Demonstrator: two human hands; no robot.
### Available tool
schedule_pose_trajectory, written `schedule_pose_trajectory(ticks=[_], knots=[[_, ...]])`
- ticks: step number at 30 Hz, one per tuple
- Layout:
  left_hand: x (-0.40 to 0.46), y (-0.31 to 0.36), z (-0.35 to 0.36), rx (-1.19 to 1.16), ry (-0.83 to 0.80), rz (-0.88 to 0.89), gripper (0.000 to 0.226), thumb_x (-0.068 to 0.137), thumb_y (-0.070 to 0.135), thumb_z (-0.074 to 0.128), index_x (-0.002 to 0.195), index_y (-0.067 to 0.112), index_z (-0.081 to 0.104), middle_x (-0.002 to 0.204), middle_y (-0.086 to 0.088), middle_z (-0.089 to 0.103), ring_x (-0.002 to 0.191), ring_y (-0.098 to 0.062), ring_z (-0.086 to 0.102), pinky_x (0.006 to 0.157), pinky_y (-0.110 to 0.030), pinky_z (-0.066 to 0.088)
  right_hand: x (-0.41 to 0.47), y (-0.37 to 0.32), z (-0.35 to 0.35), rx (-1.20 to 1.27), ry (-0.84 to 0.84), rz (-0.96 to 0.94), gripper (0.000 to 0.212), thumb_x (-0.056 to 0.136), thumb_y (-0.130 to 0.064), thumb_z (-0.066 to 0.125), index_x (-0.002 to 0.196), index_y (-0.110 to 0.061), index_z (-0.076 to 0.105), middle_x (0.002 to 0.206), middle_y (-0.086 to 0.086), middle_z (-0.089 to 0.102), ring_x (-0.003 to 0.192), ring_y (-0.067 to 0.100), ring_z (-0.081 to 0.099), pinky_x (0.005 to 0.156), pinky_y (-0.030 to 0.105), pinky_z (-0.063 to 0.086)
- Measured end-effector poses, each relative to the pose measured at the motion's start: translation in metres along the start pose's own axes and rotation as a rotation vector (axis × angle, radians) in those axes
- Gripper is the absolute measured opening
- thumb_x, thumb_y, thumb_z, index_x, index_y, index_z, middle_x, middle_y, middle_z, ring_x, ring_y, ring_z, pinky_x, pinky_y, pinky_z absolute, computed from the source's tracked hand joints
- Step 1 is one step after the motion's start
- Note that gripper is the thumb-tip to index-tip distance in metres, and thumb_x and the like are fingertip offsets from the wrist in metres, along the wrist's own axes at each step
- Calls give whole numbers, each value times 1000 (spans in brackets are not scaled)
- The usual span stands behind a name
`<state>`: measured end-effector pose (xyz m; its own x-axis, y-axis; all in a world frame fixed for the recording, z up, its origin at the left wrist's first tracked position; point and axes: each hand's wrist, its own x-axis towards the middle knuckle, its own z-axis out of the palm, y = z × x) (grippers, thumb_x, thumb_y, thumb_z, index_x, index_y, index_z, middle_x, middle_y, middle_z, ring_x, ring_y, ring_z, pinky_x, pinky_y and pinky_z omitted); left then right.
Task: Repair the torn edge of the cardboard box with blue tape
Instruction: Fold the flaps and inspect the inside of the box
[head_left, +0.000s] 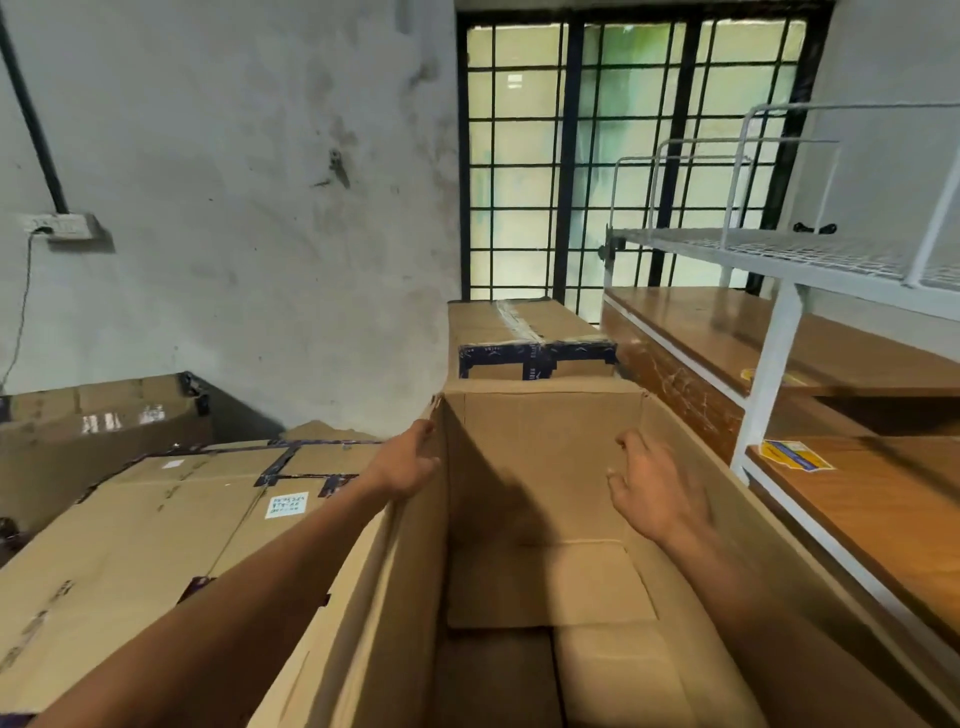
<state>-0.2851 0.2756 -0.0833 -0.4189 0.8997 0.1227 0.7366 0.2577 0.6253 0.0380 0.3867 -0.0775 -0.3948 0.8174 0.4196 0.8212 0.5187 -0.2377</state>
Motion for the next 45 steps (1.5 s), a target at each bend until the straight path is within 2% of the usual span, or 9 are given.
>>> schedule_pose_trajectory(ticks=[6, 21, 23, 26, 28, 33, 37, 41, 45], knots=[[-82, 17, -22, 268, -223, 64, 67, 103, 30, 65, 162, 17, 37, 164, -9, 46, 148, -27, 47, 121, -42, 41, -25, 1, -30, -24, -75, -4, 3, 96, -33, 63, 97, -30, 62, 98, -6, 62, 87, 15, 60, 78, 42, 60], [-270, 72, -42, 442, -345, 147, 35, 101, 41, 64, 130, 24, 73, 135, 2, 70, 116, -12, 62, 107, -42, 50, -169, 16, -94, 12, -339, -81, 23, 91, -52, 69, 83, -31, 68, 83, -10, 69, 85, 16, 66, 79, 39, 58], [-296, 76, -40, 425, -300, 174, 38, 98, 47, 57, 121, 26, 77, 130, 7, 71, 113, -11, 64, 102, -36, 51, -191, 9, -103, 25, -358, -136, 27, 95, -57, 64, 85, -32, 69, 83, -12, 68, 84, 15, 66, 77, 37, 57], [-331, 79, -36, 361, -188, 239, 23, 106, 23, 59, 117, 20, 79, 115, 12, 69, 98, -3, 62, 83, -15, 44, -228, -9, -115, 88, -382, -248, 36, 101, -64, 48, 104, -35, 70, 96, -7, 72, 91, 15, 68, 83, 44, 59], [-351, 77, -32, 319, -128, 234, 24, 105, 12, 60, 118, 21, 78, 117, 7, 72, 103, -11, 65, 86, -22, 48, -257, -24, -124, 65, -324, -394, 42, 104, -63, 41, 131, -38, 60, 123, -4, 71, 110, 18, 67, 93, 46, 57], [-390, 81, -24, 371, -129, 209, 56, 102, 0, 52, 155, 19, 54, 152, -10, 58, 145, -32, 48, 118, -44, 39, -329, -64, -135, -120, -251, -695, 100, 87, -89, 42, 166, -34, 13, 175, -1, 15, 158, 28, 23, 126, 52, 19], [-407, 85, -19, 458, -175, 181, 87, 94, -11, 50, 170, 21, 23, 177, -4, 23, 165, -26, 9, 131, -40, 16, -373, -83, -105, -325, -241, -779, 142, 61, -92, 67, 166, -36, -9, 174, 13, -23, 159, 48, -13, 123, 72, -4], [-419, 88, -22, 397, -164, 156, 83, 97, -3, 59, 169, 18, 23, 175, -9, 26, 163, -30, 21, 129, -40, 25, -396, -92, -95, -351, -155, -753, 126, 76, -40, 83, 168, -30, -3, 173, 19, -21, 159, 52, -5, 123, 73, 1], [-425, 80, -29, 303, -112, 126, 76, 98, -7, 53, 166, 19, 33, 168, -11, 40, 151, -33, 44, 120, -41, 40, -406, -88, -106, -380, -160, -820, 124, 77, -63, 78, 168, -25, 3, 176, 17, -2, 159, 51, 8, 124, 70, 12]])
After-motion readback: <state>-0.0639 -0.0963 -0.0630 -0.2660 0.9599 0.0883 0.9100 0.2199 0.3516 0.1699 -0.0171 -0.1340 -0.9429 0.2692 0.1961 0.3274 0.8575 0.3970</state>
